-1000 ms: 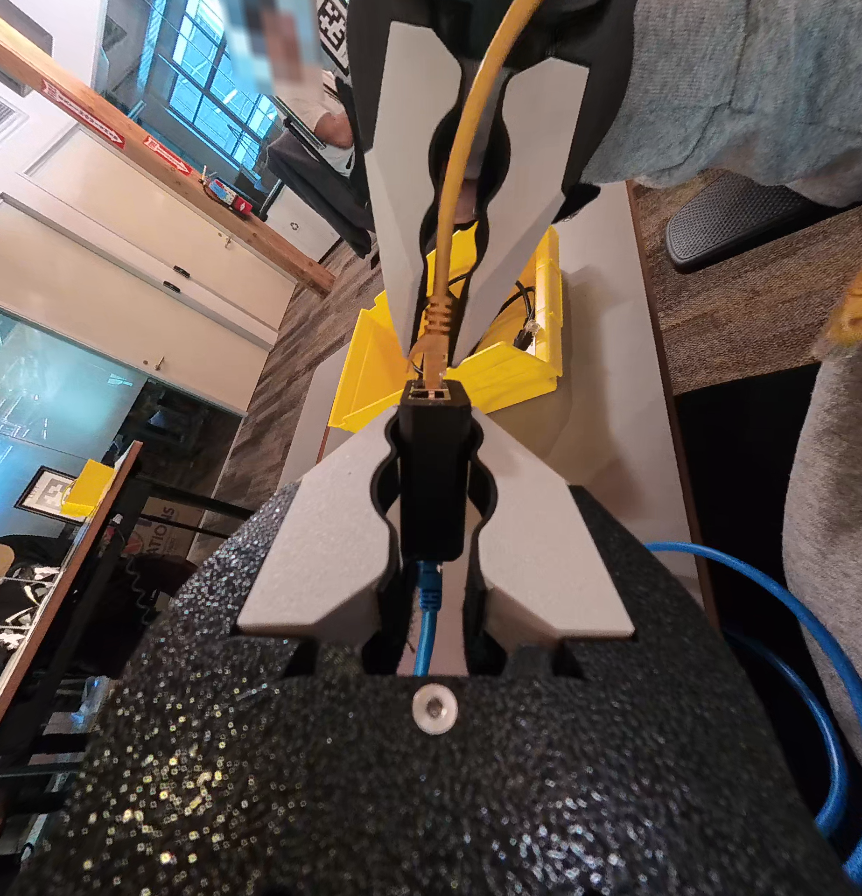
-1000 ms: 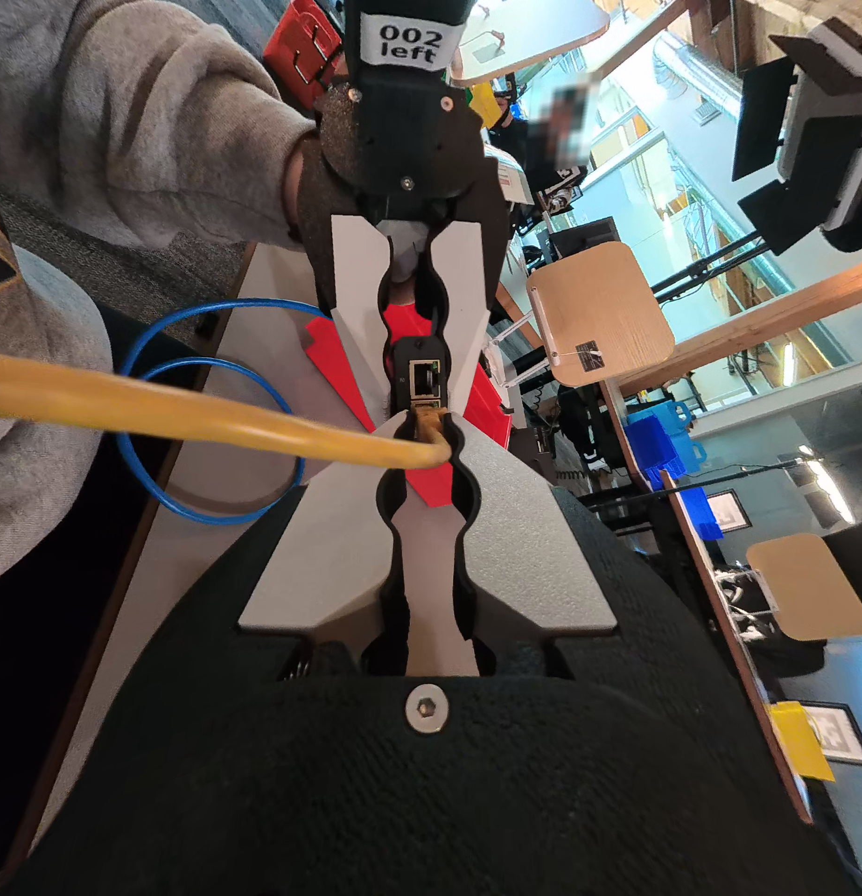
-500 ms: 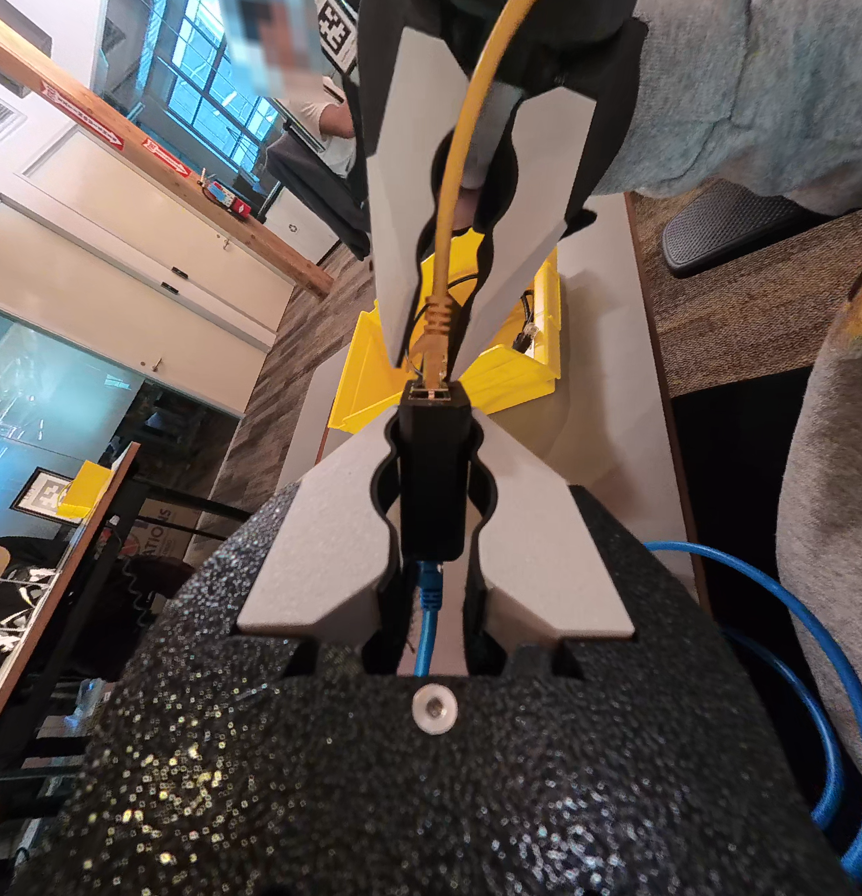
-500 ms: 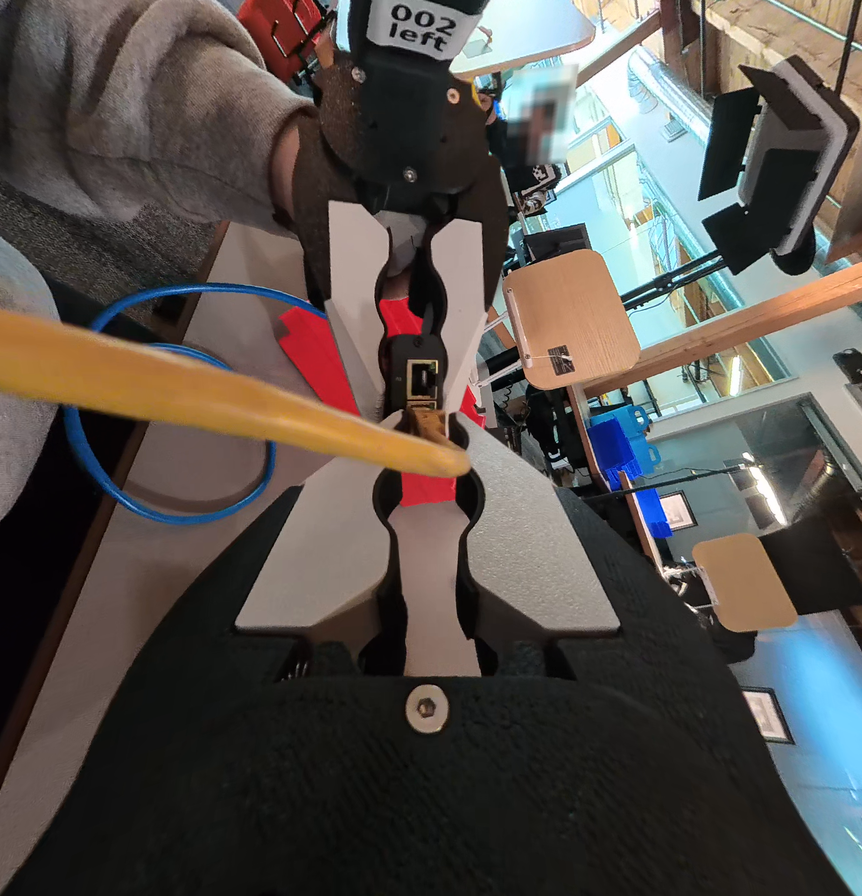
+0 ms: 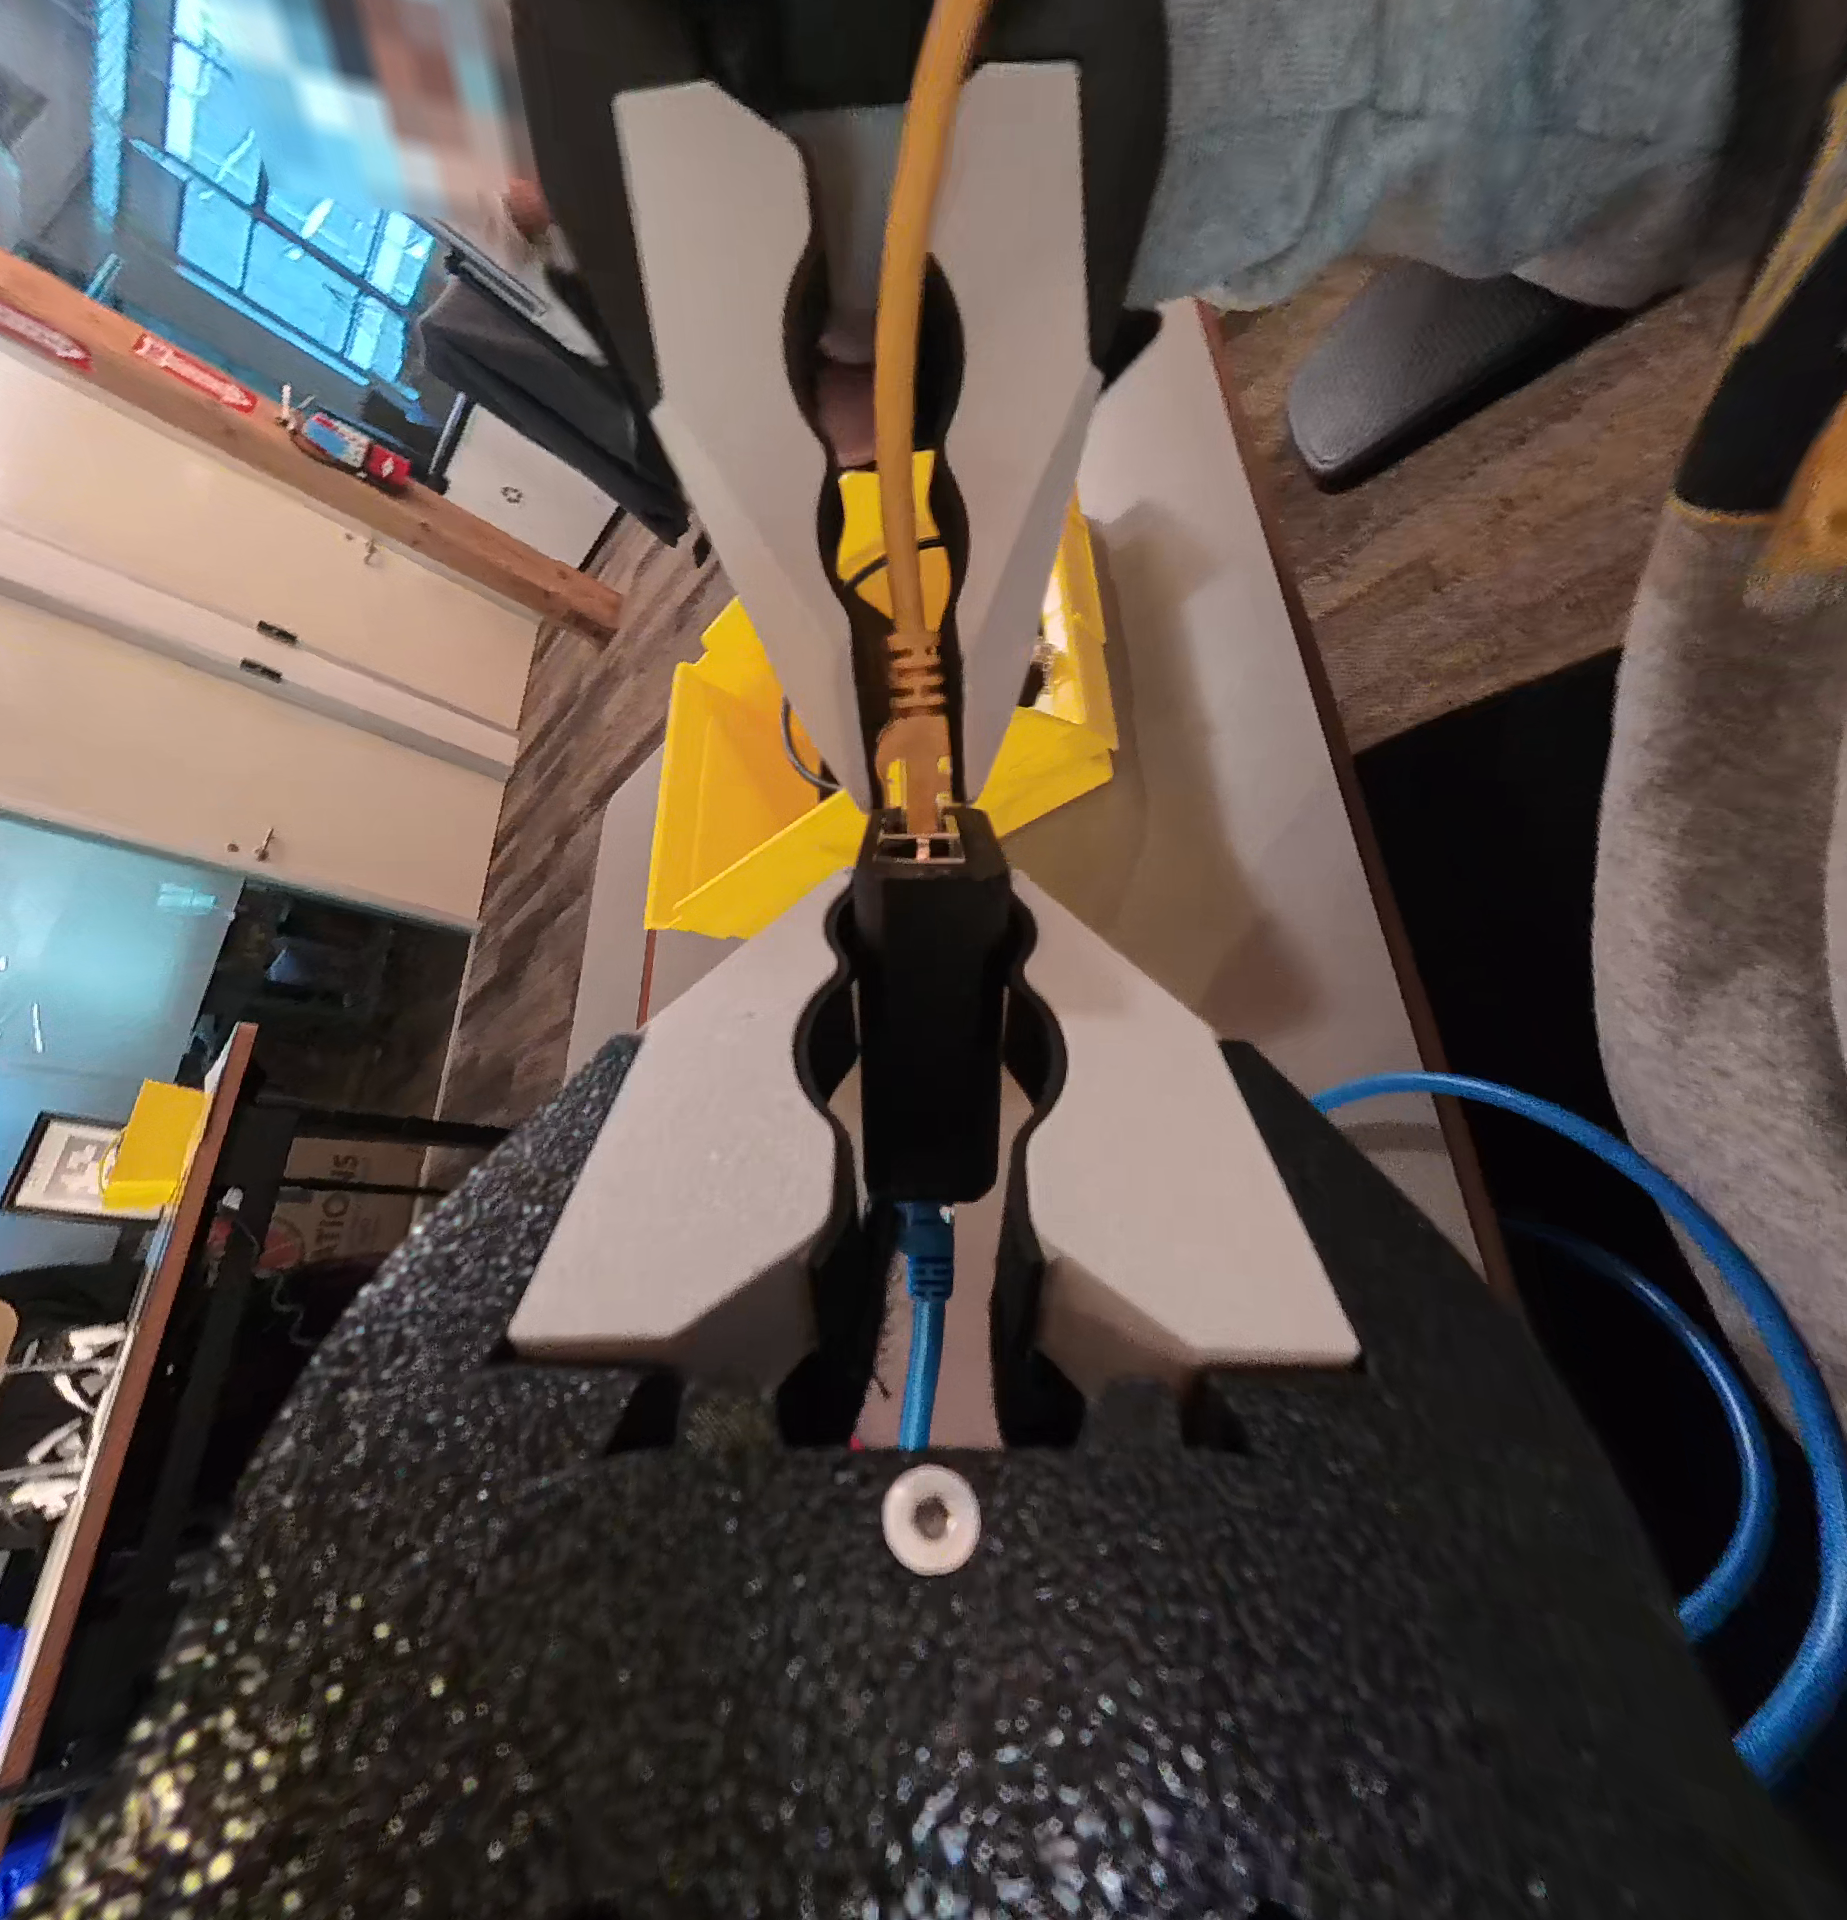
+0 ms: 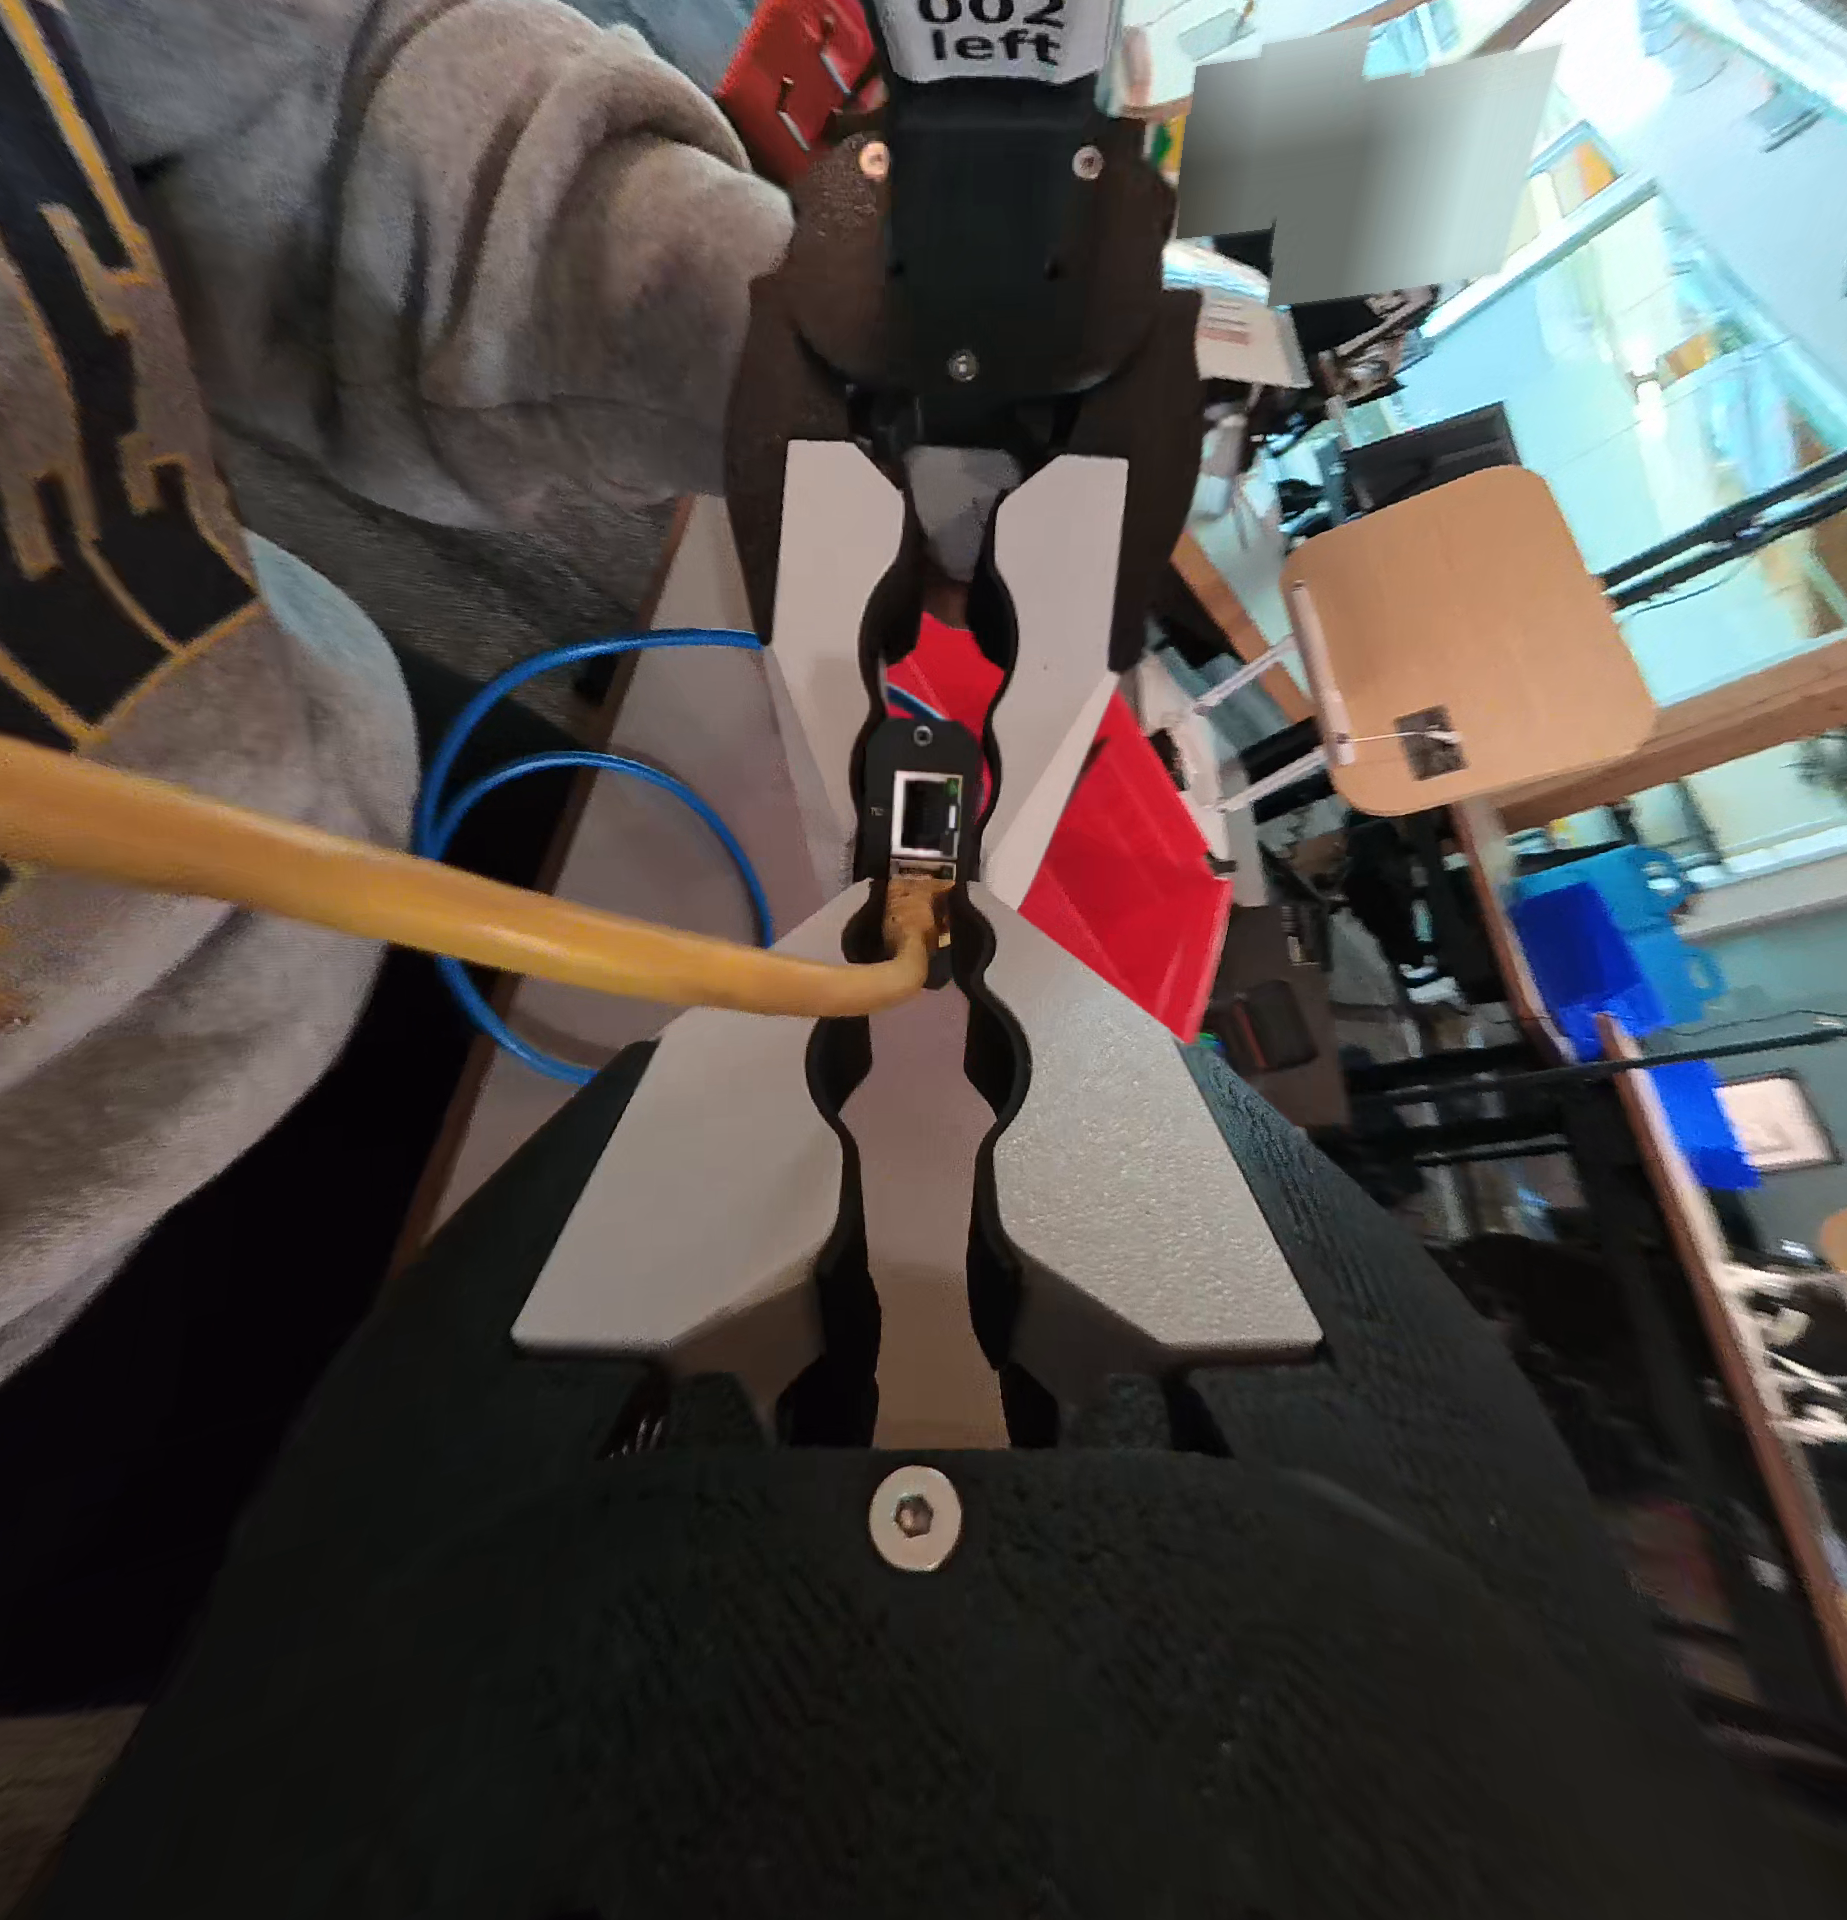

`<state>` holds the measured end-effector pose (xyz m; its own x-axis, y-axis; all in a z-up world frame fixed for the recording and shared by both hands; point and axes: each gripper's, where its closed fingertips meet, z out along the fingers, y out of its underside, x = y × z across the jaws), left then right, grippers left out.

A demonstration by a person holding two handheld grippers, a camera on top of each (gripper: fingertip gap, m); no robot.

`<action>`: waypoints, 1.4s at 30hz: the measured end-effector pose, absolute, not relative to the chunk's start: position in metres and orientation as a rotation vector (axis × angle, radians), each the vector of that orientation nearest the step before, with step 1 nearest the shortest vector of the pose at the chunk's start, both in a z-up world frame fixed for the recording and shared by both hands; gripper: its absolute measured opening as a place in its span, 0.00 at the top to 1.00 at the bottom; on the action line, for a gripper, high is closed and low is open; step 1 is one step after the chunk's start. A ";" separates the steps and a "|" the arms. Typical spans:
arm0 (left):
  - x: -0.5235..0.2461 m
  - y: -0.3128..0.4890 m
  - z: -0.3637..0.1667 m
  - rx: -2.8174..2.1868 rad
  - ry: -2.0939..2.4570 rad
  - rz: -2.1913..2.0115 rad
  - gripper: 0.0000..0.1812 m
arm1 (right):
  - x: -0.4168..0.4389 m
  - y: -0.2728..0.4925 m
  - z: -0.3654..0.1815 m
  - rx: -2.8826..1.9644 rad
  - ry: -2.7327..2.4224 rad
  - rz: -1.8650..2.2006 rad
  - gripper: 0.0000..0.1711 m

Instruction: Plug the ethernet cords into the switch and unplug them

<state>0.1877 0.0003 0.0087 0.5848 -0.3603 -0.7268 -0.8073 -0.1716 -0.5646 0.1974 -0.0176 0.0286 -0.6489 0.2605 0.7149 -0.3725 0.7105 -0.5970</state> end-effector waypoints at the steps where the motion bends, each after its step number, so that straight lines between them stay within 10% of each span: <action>1: 0.191 -0.001 0.006 -1.765 0.996 0.528 0.88 | 0.201 -0.019 0.026 0.079 -2.104 0.977 0.94; 32: 0.249 -0.033 0.017 -1.693 1.198 0.288 0.88 | 0.263 -0.041 0.040 0.218 -2.287 1.308 0.94; 42: 0.146 -0.065 0.079 -1.708 0.771 0.612 0.88 | 0.254 0.083 0.144 -0.150 -1.611 1.114 0.94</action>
